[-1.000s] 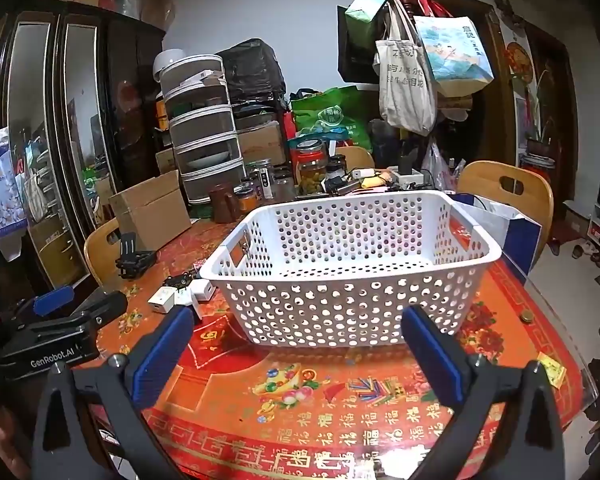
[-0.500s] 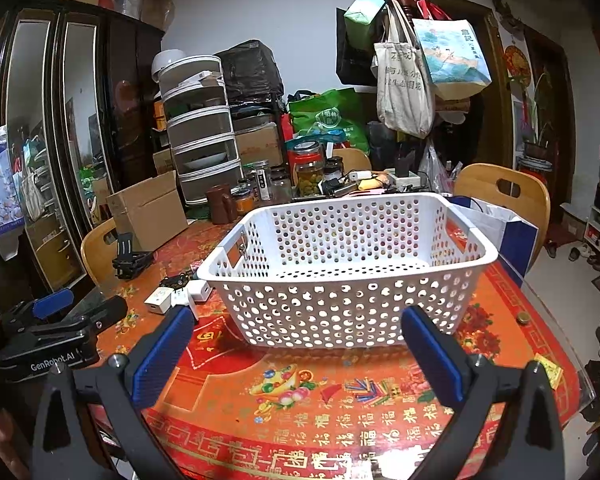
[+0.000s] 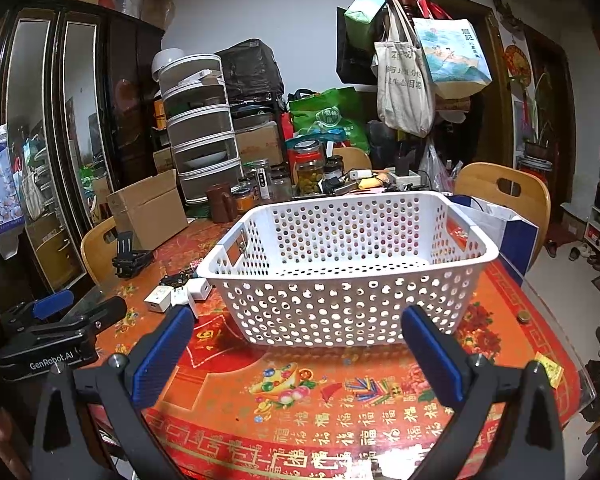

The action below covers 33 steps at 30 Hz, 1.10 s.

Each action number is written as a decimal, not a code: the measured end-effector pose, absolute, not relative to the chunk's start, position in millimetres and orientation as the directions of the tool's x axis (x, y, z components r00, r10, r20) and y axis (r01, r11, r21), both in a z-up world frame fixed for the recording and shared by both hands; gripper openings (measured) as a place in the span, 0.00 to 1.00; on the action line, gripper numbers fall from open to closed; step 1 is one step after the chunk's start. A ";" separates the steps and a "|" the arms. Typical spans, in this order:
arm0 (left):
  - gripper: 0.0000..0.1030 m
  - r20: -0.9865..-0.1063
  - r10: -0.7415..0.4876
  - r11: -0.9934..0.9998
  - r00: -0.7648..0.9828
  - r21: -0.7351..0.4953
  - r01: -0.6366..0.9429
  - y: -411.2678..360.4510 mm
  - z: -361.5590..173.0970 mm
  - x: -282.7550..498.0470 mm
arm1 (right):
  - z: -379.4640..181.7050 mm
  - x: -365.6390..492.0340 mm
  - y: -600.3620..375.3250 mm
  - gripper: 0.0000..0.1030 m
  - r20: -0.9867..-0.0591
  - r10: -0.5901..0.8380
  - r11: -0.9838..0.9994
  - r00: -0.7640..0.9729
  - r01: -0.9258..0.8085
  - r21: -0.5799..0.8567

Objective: Organize rigid objects

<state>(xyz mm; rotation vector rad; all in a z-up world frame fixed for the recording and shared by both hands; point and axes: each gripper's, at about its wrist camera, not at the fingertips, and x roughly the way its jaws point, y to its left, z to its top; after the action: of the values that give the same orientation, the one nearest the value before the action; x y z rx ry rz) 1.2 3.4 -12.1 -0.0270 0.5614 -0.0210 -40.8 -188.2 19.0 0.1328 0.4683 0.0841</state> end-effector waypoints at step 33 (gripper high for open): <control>1.00 -0.548 -0.040 0.998 0.835 -0.061 0.008 7.6 -16.0 6.2 | 16.5 -39.2 -188.9 1.00 -0.453 0.109 0.989 0.885 -0.049 0.143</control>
<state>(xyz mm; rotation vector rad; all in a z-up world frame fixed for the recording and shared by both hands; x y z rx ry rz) 6.2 7.6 -16.0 -0.0572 0.5818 -0.0256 -39.2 -188.9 16.5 0.1290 0.4776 0.0822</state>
